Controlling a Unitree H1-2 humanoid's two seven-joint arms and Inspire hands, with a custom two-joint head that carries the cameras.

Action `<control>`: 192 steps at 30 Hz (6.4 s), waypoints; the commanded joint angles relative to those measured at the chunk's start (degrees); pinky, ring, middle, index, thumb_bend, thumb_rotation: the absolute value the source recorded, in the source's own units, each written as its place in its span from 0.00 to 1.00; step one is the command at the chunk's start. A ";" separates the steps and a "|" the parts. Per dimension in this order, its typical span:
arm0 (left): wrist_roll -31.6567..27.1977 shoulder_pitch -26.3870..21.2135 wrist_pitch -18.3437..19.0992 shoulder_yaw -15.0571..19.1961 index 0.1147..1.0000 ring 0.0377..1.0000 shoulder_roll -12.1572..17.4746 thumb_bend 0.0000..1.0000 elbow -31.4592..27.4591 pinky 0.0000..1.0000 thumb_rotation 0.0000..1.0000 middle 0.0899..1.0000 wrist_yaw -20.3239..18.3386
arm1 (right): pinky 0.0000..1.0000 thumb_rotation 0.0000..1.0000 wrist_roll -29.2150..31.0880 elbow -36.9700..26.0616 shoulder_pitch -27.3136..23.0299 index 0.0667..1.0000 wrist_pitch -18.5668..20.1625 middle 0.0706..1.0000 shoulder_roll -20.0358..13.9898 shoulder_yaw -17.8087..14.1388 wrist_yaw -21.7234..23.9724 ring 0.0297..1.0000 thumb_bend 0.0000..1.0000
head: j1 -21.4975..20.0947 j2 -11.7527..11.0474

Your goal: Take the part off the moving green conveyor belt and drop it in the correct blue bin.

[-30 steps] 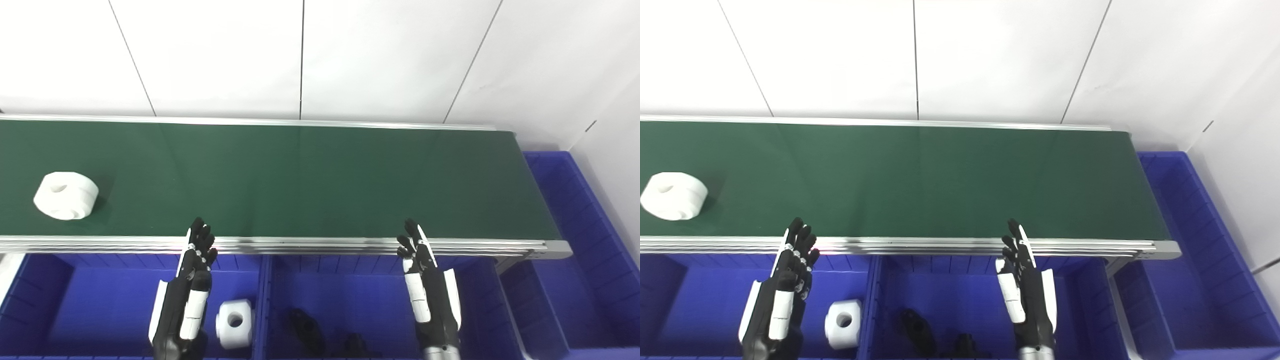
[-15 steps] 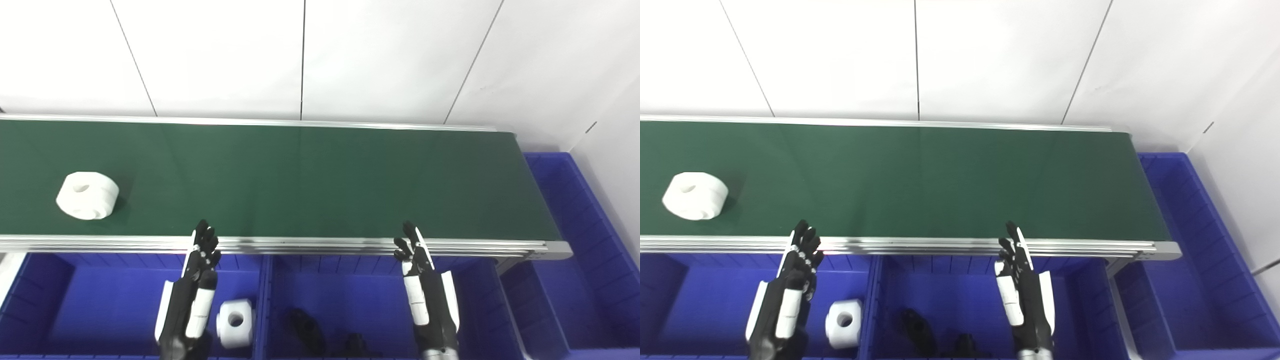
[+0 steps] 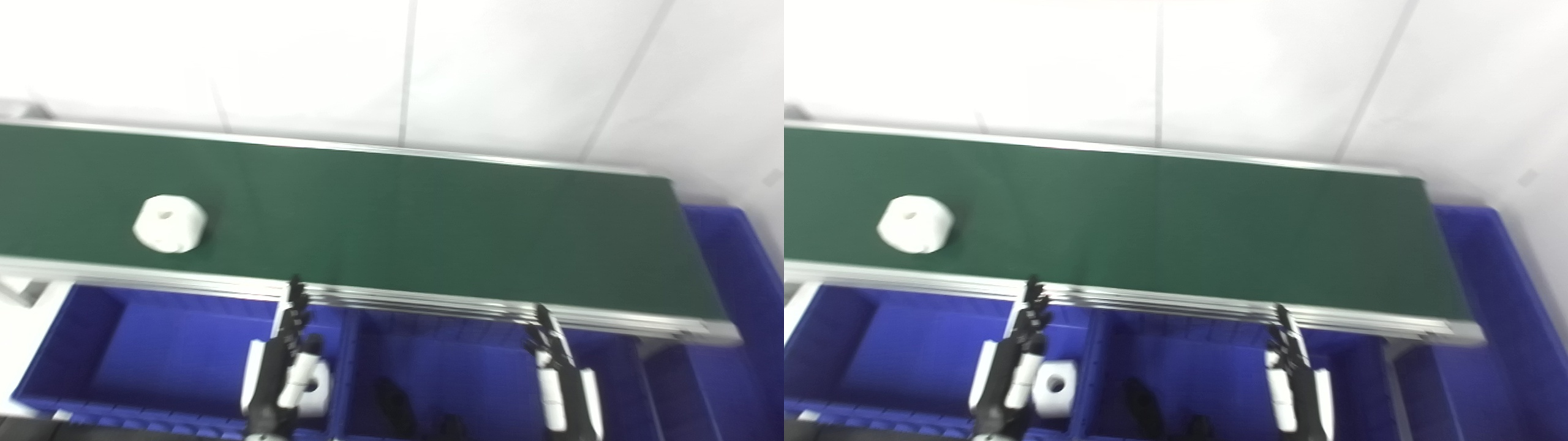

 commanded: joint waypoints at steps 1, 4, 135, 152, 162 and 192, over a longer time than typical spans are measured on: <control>0.73 -0.98 -3.51 -1.33 1.00 0.96 -1.70 0.87 0.72 0.94 0.85 1.00 0.75 | 0.95 1.00 1.74 0.49 -1.21 0.98 -4.55 1.00 -1.00 -0.48 1.20 0.96 0.66 | 0.69 -0.25; 2.42 -1.73 -5.25 -1.64 1.00 0.94 -2.09 0.88 2.80 0.91 0.83 1.00 1.50 | 0.98 1.00 3.21 2.19 -1.90 1.00 -5.08 1.00 -1.59 -1.28 1.74 0.97 0.66 | 2.56 -1.69; 35.51 -22.62 0.21 3.29 0.43 0.32 45.56 0.52 -1.05 0.29 0.00 0.43 -11.38 | 0.85 1.00 -2.37 -13.63 -2.06 0.94 9.09 0.95 4.13 2.48 1.40 0.90 0.69 | -9.39 15.00; 36.01 -22.22 8.00 1.20 0.79 0.81 47.57 0.98 -1.78 0.71 0.37 0.83 -27.49 | 0.85 0.98 -1.63 -12.22 -3.30 0.94 8.67 0.96 3.95 3.33 1.64 0.90 0.67 | -9.47 14.36; 37.11 -22.13 10.05 0.74 0.93 0.90 47.95 0.98 -3.02 0.84 0.46 0.95 -30.77 | 0.85 0.99 -1.78 -11.78 -3.60 0.95 8.47 0.96 3.80 3.60 1.50 0.90 0.68 | -9.49 14.23; -8.24 -6.57 10.18 6.52 1.00 1.00 19.94 0.88 -13.89 1.00 0.72 1.00 -19.43 | 0.86 0.97 -7.10 -6.10 -4.85 0.95 7.08 0.95 9.33 6.36 -1.88 0.90 0.75 | -25.43 12.60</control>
